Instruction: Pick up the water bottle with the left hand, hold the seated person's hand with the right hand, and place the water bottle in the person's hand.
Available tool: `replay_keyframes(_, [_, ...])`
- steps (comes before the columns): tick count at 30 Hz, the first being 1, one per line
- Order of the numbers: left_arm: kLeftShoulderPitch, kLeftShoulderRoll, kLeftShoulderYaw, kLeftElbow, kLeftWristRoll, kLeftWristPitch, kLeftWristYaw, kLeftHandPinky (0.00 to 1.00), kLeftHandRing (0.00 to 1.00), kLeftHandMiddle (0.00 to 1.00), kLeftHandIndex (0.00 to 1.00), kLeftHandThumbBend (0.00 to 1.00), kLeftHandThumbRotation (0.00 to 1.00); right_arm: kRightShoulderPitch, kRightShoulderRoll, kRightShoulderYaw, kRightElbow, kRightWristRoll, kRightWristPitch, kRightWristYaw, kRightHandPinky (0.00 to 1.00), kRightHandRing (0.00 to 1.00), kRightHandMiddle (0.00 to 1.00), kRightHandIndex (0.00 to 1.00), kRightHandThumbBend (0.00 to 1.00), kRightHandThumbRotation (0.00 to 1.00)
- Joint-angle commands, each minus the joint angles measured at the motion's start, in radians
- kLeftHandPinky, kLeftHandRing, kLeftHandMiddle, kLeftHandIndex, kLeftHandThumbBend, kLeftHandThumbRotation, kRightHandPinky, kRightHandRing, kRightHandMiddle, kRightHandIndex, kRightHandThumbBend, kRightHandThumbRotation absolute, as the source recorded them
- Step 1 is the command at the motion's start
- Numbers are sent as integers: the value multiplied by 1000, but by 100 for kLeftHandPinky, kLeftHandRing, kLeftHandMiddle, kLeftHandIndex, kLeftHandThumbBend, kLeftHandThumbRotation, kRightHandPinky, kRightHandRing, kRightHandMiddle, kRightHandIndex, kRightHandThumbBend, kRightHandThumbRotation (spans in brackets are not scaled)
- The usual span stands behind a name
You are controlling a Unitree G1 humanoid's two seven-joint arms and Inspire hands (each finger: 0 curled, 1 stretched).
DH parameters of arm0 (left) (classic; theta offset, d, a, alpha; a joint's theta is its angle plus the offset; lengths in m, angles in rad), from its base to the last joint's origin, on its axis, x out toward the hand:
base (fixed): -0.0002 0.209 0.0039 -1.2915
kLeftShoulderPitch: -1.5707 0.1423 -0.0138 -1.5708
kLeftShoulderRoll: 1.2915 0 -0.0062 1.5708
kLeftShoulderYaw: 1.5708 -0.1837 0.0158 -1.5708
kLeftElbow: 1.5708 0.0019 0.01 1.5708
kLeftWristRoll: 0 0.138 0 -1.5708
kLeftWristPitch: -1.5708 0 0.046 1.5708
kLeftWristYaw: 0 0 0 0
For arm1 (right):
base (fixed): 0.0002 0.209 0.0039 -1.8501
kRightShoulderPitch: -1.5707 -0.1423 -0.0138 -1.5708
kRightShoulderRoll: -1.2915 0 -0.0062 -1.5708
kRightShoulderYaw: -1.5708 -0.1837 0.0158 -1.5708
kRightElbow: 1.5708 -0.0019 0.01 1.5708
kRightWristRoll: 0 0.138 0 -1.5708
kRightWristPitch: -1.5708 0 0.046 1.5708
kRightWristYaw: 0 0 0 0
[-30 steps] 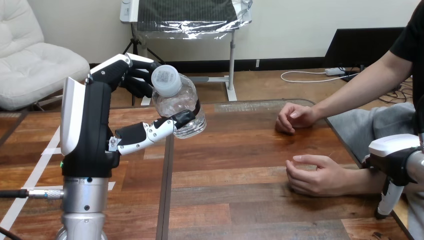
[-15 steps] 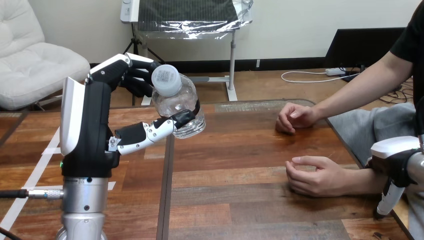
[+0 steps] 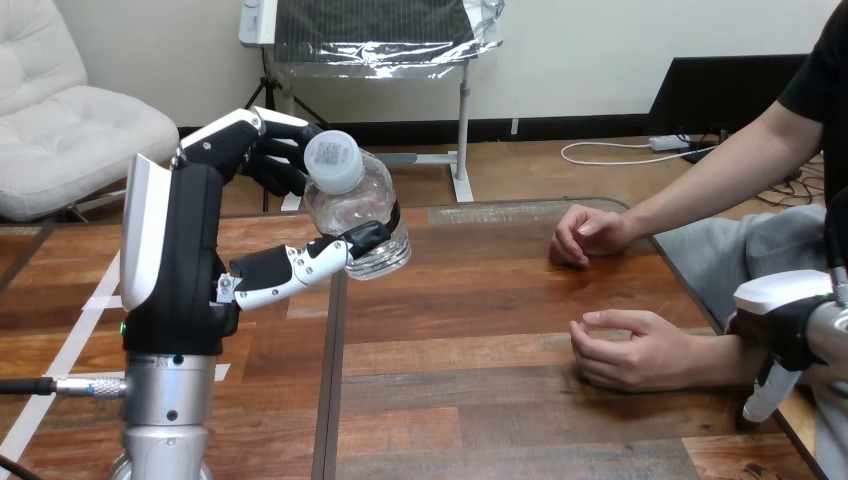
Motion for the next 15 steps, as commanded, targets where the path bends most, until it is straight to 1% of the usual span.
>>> replay_keyframes(1, [-46,-10,25,-13,-19,-24,5,43,44,47,50,63,0,-89,24,25,47,2,-28,-41,53,67,75,80,64,25])
replay_keyframes(4, [-46,-10,27,-12,-16,-24,5,43,43,47,50,63,0,-100,25,42,76,-2,-50,-60,52,66,74,79,63,25])
replay_keyframes(5, [-46,-10,28,-12,-17,-25,4,43,43,47,50,63,0,-106,30,45,90,1,-52,-58,52,65,73,78,63,25])
replay_keyframes(10, [-46,-13,31,-12,-19,-24,2,43,43,47,50,63,0,-119,48,48,124,19,-47,-49,49,63,72,77,61,23])
replay_keyframes(14, [-44,-12,34,-15,-8,-19,3,43,43,47,50,63,0,-117,57,46,136,39,-59,-65,46,59,69,75,61,21])
replay_keyframes(15, [-44,-11,35,-16,-7,-18,3,43,43,47,50,63,0,-118,58,47,140,42,-62,-69,44,58,68,74,61,18])
